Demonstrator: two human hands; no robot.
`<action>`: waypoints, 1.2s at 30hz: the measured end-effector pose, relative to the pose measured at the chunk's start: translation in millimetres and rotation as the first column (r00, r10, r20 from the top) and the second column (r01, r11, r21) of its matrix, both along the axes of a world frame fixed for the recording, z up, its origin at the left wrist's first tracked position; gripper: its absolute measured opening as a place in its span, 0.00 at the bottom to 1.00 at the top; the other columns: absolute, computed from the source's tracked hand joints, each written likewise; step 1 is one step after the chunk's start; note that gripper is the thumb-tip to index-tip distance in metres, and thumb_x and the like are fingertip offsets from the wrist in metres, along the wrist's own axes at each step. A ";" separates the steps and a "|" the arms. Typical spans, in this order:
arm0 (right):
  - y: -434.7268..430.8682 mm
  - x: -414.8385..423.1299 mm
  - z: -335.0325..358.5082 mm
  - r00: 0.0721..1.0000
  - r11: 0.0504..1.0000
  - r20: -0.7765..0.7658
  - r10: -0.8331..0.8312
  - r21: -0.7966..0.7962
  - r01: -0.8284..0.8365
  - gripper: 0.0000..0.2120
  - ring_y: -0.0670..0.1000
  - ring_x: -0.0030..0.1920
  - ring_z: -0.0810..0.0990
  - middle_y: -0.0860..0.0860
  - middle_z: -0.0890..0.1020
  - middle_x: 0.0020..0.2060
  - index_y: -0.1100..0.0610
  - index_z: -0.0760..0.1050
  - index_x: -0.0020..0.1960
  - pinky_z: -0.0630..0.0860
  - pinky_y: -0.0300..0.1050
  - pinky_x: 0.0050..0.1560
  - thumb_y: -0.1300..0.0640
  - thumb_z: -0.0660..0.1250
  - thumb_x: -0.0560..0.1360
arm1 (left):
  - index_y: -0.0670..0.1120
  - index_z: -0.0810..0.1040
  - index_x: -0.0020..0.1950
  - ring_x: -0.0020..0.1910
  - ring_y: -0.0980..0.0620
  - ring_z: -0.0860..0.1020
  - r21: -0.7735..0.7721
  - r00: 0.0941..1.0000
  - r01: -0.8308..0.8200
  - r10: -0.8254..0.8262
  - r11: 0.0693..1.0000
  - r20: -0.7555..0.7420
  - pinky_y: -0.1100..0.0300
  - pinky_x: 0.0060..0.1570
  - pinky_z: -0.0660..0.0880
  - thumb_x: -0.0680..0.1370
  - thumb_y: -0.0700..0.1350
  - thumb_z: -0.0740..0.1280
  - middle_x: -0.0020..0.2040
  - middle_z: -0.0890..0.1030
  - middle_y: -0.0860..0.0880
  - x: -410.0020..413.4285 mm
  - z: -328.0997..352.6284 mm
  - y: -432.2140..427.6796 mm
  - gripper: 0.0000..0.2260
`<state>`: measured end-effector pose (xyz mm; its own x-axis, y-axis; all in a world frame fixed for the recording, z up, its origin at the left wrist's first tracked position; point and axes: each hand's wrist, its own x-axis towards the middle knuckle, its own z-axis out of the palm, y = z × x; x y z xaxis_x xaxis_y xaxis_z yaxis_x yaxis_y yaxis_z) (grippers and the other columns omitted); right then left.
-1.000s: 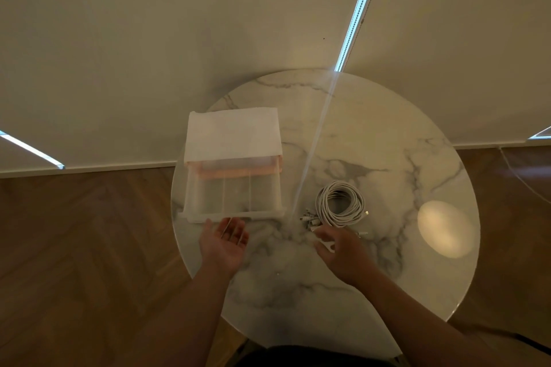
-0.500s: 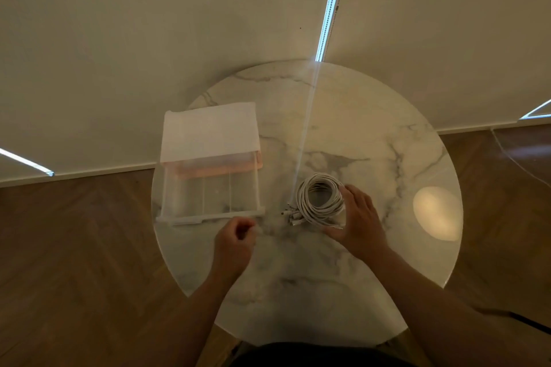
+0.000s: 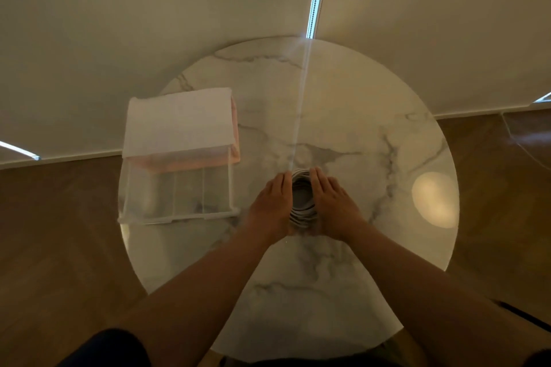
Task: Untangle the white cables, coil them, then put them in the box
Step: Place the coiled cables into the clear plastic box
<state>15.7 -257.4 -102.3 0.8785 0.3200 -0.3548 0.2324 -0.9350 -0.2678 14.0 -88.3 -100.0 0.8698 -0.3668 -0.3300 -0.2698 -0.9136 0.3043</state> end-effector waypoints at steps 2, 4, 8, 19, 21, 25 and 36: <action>-2.7 5.8 -0.3 1.000 0.999 0.010 0.027 0.019 -0.027 0.62 0.58 0.72 0.58 0.57 0.53 0.76 0.61 0.41 0.78 0.62 0.51 0.72 0.39 0.76 0.61 | 0.38 0.41 0.78 0.76 0.42 0.57 0.004 1.000 -0.008 0.008 1.000 -0.002 0.54 0.72 0.60 0.71 0.52 0.73 0.78 0.52 0.39 2.1 -3.1 -1.7 0.51; -4.8 12.3 0.8 0.999 0.998 0.017 0.049 0.043 -0.050 0.60 0.59 0.70 0.62 0.57 0.57 0.75 0.63 0.46 0.78 0.63 0.50 0.71 0.40 0.76 0.61 | 0.37 0.41 0.78 0.73 0.41 0.61 -0.014 1.000 -0.007 0.007 1.000 -0.004 0.53 0.69 0.65 0.69 0.50 0.75 0.77 0.55 0.39 6.0 -5.7 -1.6 0.53; -7.0 20.0 -1.0 0.996 0.995 0.034 0.083 0.053 -0.085 0.58 0.60 0.66 0.65 0.58 0.63 0.70 0.64 0.52 0.76 0.66 0.52 0.69 0.41 0.78 0.59 | 0.38 0.44 0.79 0.69 0.42 0.65 -0.090 0.999 -0.028 0.025 0.996 -0.032 0.52 0.64 0.69 0.69 0.51 0.75 0.73 0.61 0.41 12.7 -7.4 0.9 0.52; -11.4 5.5 -1.0 1.000 0.984 0.014 0.003 0.180 -0.006 0.55 0.61 0.64 0.69 0.59 0.66 0.69 0.64 0.55 0.76 0.70 0.54 0.65 0.47 0.79 0.58 | 0.40 0.50 0.79 0.64 0.44 0.71 -0.238 0.996 -0.073 0.058 0.969 -0.069 0.57 0.61 0.70 0.69 0.52 0.76 0.69 0.66 0.42 10.4 -12.2 2.2 0.48; -11.8 1.7 0.1 0.999 0.972 0.010 -0.031 0.232 0.028 0.56 0.60 0.64 0.71 0.58 0.65 0.69 0.63 0.55 0.76 0.72 0.54 0.64 0.48 0.79 0.58 | 0.41 0.50 0.79 0.61 0.45 0.74 -0.280 0.996 -0.080 0.068 0.957 -0.053 0.60 0.57 0.71 0.70 0.49 0.76 0.69 0.65 0.42 8.8 -10.6 1.7 0.47; -12.6 0.4 4.8 0.997 0.953 0.013 -0.071 0.297 0.064 0.56 0.59 0.64 0.72 0.58 0.64 0.68 0.63 0.54 0.76 0.72 0.47 0.62 0.51 0.80 0.58 | 0.40 0.52 0.78 0.62 0.45 0.73 -0.338 0.997 -0.073 0.057 0.938 -0.055 0.63 0.59 0.69 0.68 0.46 0.77 0.70 0.64 0.42 10.8 -6.6 3.1 0.47; 6.9 14.1 35.4 0.994 0.943 0.063 -0.093 0.325 0.068 0.54 0.58 0.65 0.71 0.57 0.63 0.69 0.62 0.54 0.76 0.71 0.46 0.61 0.54 0.80 0.59 | 0.40 0.54 0.78 0.63 0.43 0.72 -0.341 1.000 -0.031 0.030 0.940 -0.008 0.56 0.59 0.73 0.60 0.39 0.78 0.70 0.65 0.41 27.6 25.4 25.8 0.51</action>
